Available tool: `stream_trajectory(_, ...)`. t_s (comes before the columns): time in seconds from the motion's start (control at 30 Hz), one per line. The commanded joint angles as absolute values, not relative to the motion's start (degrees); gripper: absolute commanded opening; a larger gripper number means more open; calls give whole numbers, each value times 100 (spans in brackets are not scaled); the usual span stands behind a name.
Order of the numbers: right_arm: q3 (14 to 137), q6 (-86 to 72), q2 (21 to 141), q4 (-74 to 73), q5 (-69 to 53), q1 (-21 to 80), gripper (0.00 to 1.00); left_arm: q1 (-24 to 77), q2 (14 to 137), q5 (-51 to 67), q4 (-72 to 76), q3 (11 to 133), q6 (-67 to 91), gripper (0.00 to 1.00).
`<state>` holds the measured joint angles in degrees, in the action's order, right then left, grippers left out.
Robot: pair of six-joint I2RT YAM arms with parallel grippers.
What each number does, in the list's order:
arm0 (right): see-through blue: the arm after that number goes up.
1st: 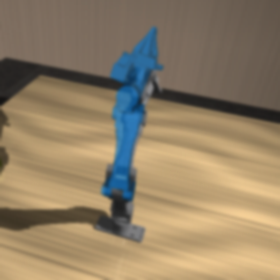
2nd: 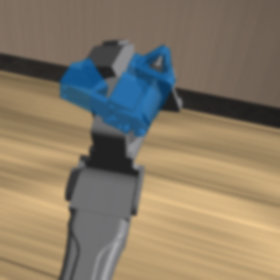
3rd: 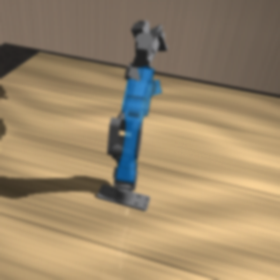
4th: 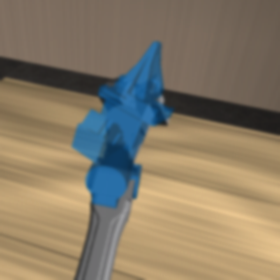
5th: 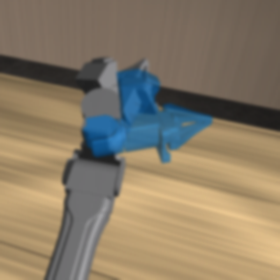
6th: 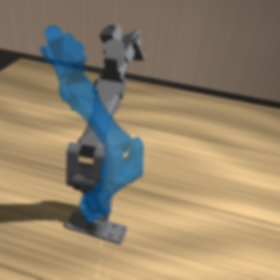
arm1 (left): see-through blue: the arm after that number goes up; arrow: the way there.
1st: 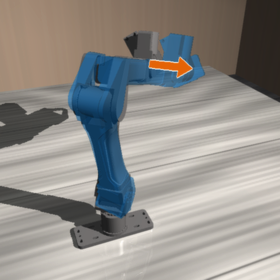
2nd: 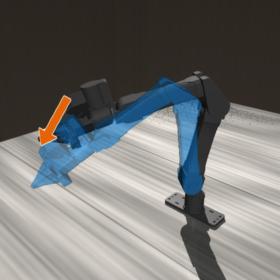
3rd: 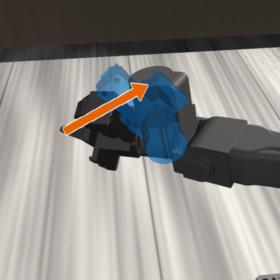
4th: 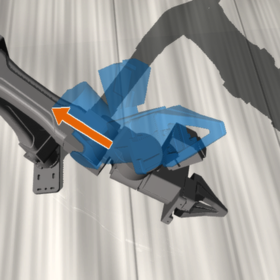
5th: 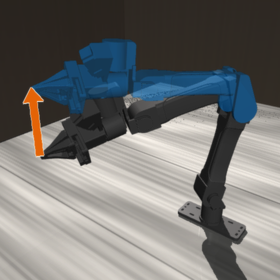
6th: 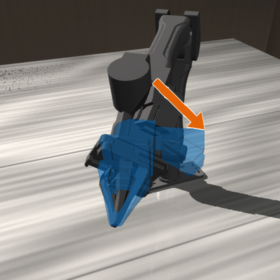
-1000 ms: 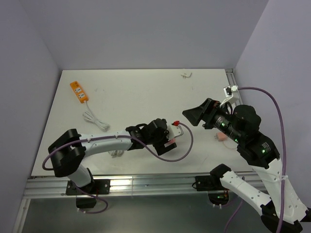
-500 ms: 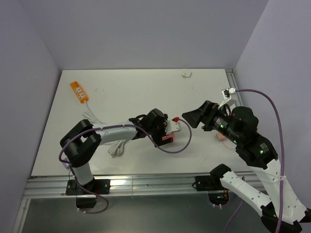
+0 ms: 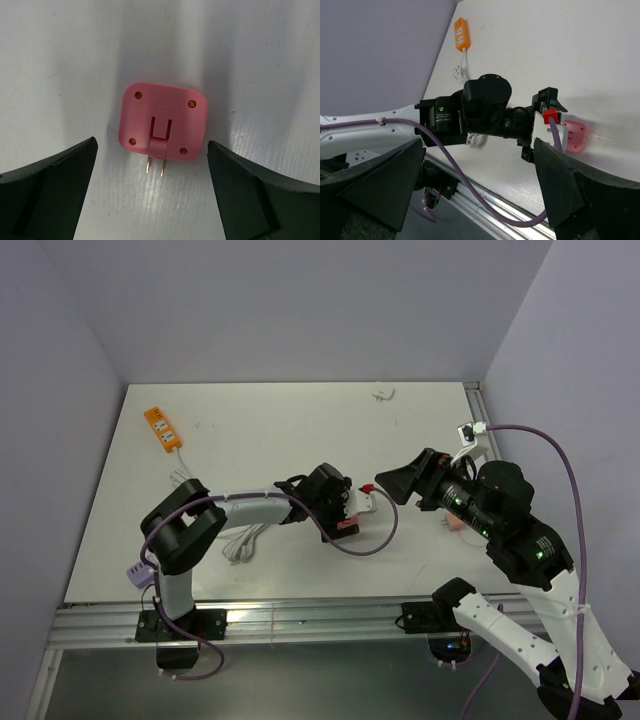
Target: Insert the plug
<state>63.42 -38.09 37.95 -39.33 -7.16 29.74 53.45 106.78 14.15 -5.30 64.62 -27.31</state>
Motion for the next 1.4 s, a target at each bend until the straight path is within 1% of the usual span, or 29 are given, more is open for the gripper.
stream_trajectory(0.0,6363,-3823,3788,-3841,-800,2944,98,5335,10827,1495,-281,6574,-2812,97)
stream_trajectory(0.17,6328,-3841,3771,-3815,-800,2953,98,5352,10802,1363,-53,6373,-2716,91)
stream_trajectory(0.2,6319,-3841,3771,-3806,-809,2944,98,5353,10793,1275,-53,6346,-2716,86)
stream_trajectory(0.27,6293,-3858,3771,-3779,-861,2944,98,5405,10793,1152,-44,6276,-2716,83)
stream_trajectory(0.3,6284,-3867,3779,-3753,-879,2944,98,5423,10767,1099,139,6241,-2681,79)
stream_trajectory(0.33,6275,-3867,3779,-3744,-888,2953,98,5449,10741,1046,315,6127,-2655,79)
stream_trajectory(0.37,6258,-3893,3779,-3718,-914,2953,98,5467,10714,1029,369,6082,-2593,77)
stream_trajectory(0.4,6249,-3902,3779,-3709,-914,2953,98,5475,10679,1020,439,6030,-2558,66)
stream_trajectory(0.5,6267,-3902,3762,-3718,-888,2944,98,5519,10600,880,694,5880,-2444,42)
stream_trajectory(0.53,6275,-3902,3744,-3726,-844,2953,98,5546,10574,801,764,5784,-2426,30)
stream_trajectory(0.57,6284,-3911,3735,-3753,-774,2953,98,5581,10538,661,826,5748,-2374,26)
stream_trajectory(0.6,6293,-3911,3718,-3805,-669,2944,98,5598,10442,598,896,5731,-2338,13)
stream_trajectory(0.63,6302,-3911,3718,-3832,-616,2944,98,5607,10381,519,923,5687,-2286,10)
stream_trajectory(0.7,6381,-3911,3744,-3998,-388,2953,98,5599,10092,238,1115,5582,-2154,6)
stream_trajectory(0.77,6503,-3868,3832,-4139,-238,2944,98,5599,9889,62,1195,5423,-2022,4)
stream_trajectory(0.87,6609,-3858,3911,-4367,-10,2944,98,5590,9555,18,1248,5335,-1916,6)
stream_trajectory(0.93,6697,-4024,3998,-4491,524,2944,98,5555,9475,-141,1161,5379,-1811,17)
stream_trajectory(0.97,6706,-4025,4051,-4622,658,2944,98,5520,9370,-115,1169,5370,-1671,25)
stream_trajectory(1.0,6706,-4025,4121,-4667,807,2944,98,5476,9317,-53,1169,5370,-1583,36)
stream_trajectory(1.07,6689,-3982,4455,-4807,1254,2918,98,5301,9229,34,1108,5501,-1102,39)
stream_trajectory(1.13,6619,-3859,4823,-4764,1310,2708,98,5064,8984,298,1125,5476,-792,47)
stream_trajectory(1.2,6504,-3745,5061,-4641,1073,2515,98,4992,8563,177,1274,5336,-432,52)
stream_trajectory(1.23,6495,-3614,5324,-4632,1046,2357,97,4975,8395,37,1257,5222,-326,52)
stream_trajectory(1.27,6530,-3534,5465,-4623,1063,2312,97,4975,8237,26,1092,5195,-108,52)
stream_trajectory(1.33,6705,-3332,5947,-4702,1326,2285,96,4966,7745,0,880,5116,313,58)
stream_trajectory(1.37,6767,-3253,6115,-4737,1414,2276,96,4966,7491,-261,635,5124,482,59)
